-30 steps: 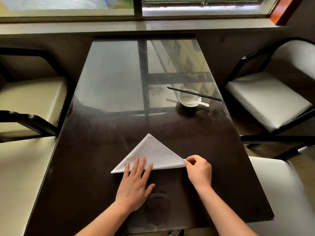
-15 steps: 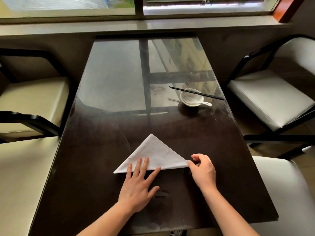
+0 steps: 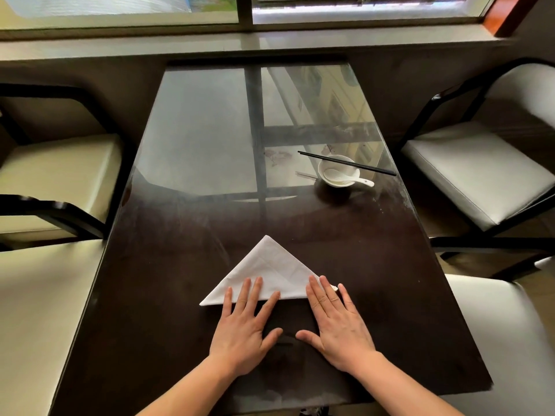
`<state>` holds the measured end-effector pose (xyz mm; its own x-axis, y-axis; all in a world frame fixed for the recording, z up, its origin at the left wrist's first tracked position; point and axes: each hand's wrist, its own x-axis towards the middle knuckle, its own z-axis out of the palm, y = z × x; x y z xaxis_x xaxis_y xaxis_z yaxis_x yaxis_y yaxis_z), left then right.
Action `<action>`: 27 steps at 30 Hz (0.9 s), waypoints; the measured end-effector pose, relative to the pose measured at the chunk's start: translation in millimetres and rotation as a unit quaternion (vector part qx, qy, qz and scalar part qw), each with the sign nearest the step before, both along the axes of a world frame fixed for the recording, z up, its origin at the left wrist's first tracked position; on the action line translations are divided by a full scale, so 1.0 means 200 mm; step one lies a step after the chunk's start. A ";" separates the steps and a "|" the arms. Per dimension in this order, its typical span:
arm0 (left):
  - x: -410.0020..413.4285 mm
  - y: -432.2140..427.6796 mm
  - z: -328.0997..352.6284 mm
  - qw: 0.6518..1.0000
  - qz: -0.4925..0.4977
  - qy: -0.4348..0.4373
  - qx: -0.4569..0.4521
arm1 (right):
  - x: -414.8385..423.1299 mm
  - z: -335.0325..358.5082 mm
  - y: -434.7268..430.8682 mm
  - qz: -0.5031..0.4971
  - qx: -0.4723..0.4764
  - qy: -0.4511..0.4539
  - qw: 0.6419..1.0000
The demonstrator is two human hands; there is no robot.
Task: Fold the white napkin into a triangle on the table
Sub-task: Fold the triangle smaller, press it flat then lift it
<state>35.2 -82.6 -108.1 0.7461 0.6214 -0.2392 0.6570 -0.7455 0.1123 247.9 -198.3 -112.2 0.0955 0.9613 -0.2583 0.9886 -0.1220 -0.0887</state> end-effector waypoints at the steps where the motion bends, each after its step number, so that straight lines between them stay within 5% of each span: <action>1: 0.03 0.00 0.01 1.000 -0.002 -0.004 -0.006 | 0.00 0.00 0.00 0.000 0.002 -0.001 1.000; 8: 0.16 0.05 -0.03 0.999 -0.032 -0.015 -0.022 | -0.01 0.03 0.00 -0.001 0.025 -0.006 1.000; 17: -0.37 0.13 -0.05 0.991 0.133 0.027 -0.001 | -0.01 0.01 0.00 -0.007 0.039 -0.006 0.999; 27: 0.23 0.29 0.01 0.999 0.021 -0.039 -0.001 | -0.02 -0.01 0.00 -0.016 0.039 0.002 0.999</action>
